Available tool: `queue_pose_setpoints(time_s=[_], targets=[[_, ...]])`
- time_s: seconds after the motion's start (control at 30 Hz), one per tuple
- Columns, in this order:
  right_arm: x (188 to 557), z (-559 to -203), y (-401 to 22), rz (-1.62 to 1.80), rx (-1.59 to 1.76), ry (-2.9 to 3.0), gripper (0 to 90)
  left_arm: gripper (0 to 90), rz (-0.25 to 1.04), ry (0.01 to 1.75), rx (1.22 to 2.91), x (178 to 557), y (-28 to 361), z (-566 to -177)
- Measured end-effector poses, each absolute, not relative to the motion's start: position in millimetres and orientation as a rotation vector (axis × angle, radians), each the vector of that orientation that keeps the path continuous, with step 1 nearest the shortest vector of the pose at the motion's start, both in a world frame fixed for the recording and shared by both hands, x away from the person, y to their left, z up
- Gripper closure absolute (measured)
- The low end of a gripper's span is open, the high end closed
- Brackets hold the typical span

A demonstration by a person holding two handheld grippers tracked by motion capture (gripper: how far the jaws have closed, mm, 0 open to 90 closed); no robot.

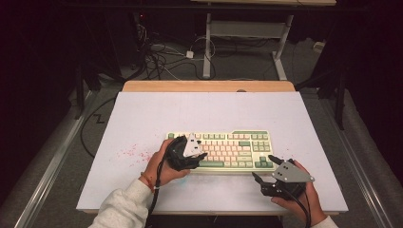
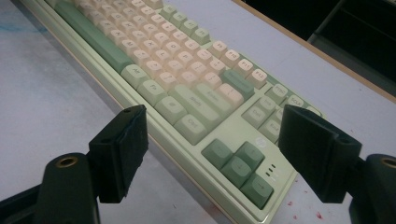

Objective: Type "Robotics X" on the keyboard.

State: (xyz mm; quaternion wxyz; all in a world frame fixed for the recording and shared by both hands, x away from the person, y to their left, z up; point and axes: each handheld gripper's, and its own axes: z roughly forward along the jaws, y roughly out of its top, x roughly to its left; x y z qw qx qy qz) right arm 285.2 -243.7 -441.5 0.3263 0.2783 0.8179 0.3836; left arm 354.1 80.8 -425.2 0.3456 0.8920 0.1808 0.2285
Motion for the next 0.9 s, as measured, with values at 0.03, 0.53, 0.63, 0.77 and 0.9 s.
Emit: queue_pose_setpoints(time_s=[0.03, 0.53, 0.63, 0.77, 0.9], targets=[[285, -442, -243, 1.006, 0.73, 2.143, 24.6, 45.7, 0.601, 0.466, 2.31, 353, 82, -426], [286, -442, -244, 1.002, 0.732, 2.148, 24.6, 20.8, 0.653, 0.486, 2.217, 343, 107, -431], [286, -442, -244, 1.002, 0.734, 2.15, 24.5, 19.4, 0.661, 0.494, 2.218, 341, 112, -431], [286, -443, -245, 1.004, 0.738, 2.152, 24.5, 19.1, 0.672, 0.504, 2.204, 337, 118, -432], [287, -443, -245, 1.004, 0.739, 2.152, 24.5, 18.6, 0.69, 0.511, 2.196, 333, 124, -433]])
